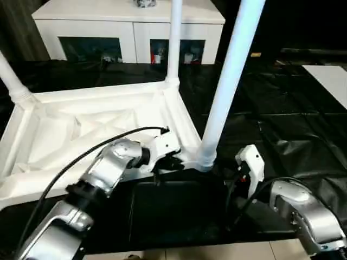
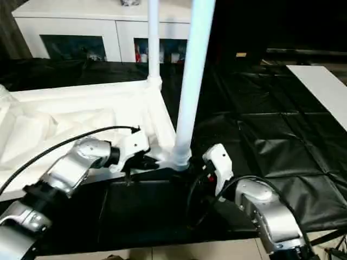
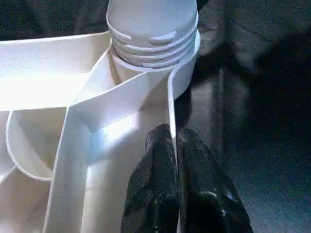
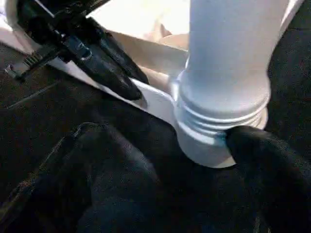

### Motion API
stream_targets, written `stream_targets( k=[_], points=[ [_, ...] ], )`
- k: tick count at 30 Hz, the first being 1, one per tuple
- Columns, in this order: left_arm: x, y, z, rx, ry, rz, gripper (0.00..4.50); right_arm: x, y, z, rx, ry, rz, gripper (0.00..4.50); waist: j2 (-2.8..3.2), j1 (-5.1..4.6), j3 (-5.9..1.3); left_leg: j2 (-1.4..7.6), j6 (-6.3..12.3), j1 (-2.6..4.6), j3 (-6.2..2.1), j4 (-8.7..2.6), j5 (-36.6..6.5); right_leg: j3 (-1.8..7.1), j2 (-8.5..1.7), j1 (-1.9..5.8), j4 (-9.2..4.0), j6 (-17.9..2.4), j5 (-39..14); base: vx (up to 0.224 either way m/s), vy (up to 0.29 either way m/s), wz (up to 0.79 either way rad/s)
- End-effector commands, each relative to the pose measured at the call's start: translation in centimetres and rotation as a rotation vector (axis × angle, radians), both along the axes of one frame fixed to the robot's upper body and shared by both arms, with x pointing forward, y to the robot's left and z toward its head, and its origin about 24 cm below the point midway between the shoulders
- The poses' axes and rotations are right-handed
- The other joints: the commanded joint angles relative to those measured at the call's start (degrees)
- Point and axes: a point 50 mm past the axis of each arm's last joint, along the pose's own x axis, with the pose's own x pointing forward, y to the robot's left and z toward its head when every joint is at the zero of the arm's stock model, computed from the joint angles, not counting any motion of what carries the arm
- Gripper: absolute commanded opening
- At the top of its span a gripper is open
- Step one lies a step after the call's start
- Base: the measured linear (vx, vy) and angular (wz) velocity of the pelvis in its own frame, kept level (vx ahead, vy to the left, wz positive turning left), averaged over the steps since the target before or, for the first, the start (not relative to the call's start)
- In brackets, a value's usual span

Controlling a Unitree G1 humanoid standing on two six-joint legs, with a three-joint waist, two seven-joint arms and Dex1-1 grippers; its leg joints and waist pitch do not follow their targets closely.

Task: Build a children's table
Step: Rotate leg to tighten

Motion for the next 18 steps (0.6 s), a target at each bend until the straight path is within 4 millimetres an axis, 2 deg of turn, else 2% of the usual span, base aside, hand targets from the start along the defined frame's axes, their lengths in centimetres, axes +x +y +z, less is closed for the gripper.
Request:
stream_targets(
  k=[1, 6, 10, 13, 15, 18],
  points=[
    [-1.0, -0.9, -0.5, 0.022, 0.044, -0.079, 0.00, 0.5, 0.2, 0.5, -0.008, -0.024, 0.019, 4.44, -0.49, 0.11, -3.00, 6.53, -0.41, 1.77, -3.45, -5.56, -17.30, 2.07, -4.44, 0.81, -3.86, -12.45, -12.90, 0.000, 0.000, 0.00],
    [-1.5, -0.7, -0.2, 0.040, 0.065, -0.122, 0.00, 1.6, 0.2, 0.6, -0.051, -0.042, 0.016, 4.44, -0.49, -0.01, -3.20, 6.42, 0.00, 1.77, -3.32, -5.29, -14.51, 2.03, -4.38, 0.97, -3.51, -13.18, -9.75, 0.000, 0.000, 0.00],
    [-1.9, -0.5, -0.1, 0.051, 0.072, -0.141, 0.00, 2.4, 0.5, 0.9, -0.041, -0.077, 0.010, 4.44, -0.46, 0.54, -3.32, 6.45, 1.29, 1.92, -3.04, -5.03, -11.64, 1.95, -4.30, 1.07, -3.06, -14.30, -5.73, 0.000, 0.000, 0.00],
    [-1.9, -0.5, 0.0, 0.051, 0.071, -0.137, 0.00, 2.4, 0.5, 0.7, -0.057, -0.072, 0.024, 4.44, -0.44, 1.06, -3.24, 6.45, 1.03, 2.11, -2.96, -5.11, -12.34, 1.93, -4.17, 0.97, -3.16, -13.98, -7.15, 0.000, 0.000, 0.00],
    [-1.9, -0.5, 0.0, 0.052, 0.071, -0.137, 0.00, 2.4, 0.5, 0.5, -0.064, -0.069, 0.028, 4.19, -0.46, 1.11, -3.21, 6.43, 0.60, 2.08, -2.99, -5.18, -13.12, 1.93, -4.17, 0.99, -3.22, -13.73, -8.17, 0.000, 0.000, 0.00],
    [-1.9, -0.4, 0.1, 0.058, 0.069, -0.134, 0.00, 2.3, 0.4, 0.2, -0.083, -0.065, 0.049, 4.06, -0.47, 1.03, -3.22, 6.41, -0.12, 1.99, -3.11, -5.21, -14.27, 1.97, -4.32, 1.07, -3.35, -13.23, -9.73, 0.000, 0.000, 0.00]
  ],
)
